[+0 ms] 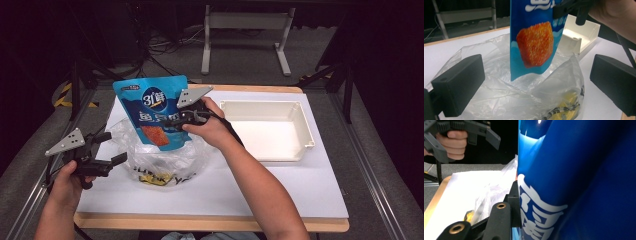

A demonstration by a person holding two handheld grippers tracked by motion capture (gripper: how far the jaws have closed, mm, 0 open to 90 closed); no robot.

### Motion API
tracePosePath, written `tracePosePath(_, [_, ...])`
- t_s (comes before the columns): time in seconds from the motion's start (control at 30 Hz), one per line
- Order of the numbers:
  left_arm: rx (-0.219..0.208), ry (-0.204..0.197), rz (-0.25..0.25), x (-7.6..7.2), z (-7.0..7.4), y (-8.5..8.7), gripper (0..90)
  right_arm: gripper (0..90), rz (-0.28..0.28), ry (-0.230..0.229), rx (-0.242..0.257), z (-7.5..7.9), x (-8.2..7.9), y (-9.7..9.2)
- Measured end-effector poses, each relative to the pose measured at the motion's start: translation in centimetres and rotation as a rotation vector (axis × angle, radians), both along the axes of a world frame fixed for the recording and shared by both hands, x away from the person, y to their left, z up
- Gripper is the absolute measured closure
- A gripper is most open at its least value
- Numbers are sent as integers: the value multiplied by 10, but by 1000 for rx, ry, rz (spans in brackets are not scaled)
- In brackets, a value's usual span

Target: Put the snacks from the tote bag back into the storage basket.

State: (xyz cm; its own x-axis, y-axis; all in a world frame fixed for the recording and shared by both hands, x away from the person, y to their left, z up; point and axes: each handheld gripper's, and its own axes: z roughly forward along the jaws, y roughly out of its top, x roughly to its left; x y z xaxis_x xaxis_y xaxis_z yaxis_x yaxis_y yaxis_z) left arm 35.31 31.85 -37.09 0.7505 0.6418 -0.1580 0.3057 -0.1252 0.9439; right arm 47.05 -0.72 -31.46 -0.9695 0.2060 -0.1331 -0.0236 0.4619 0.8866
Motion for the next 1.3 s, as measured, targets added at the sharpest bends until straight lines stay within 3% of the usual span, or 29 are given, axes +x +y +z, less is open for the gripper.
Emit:
tracePosePath(0.23, [1, -7, 0, 0, 0, 0, 3, 619, -8, -15, 6, 19, 0, -5])
tracePosePath(0.63, [-1, -2, 3, 0, 0, 0, 3, 621, -18, -19, 11, 36, 0, -19])
tracePosePath(1.3, [7, 4, 4, 2, -2, -3, 3, 622, -95, -42, 37, 68, -5, -95])
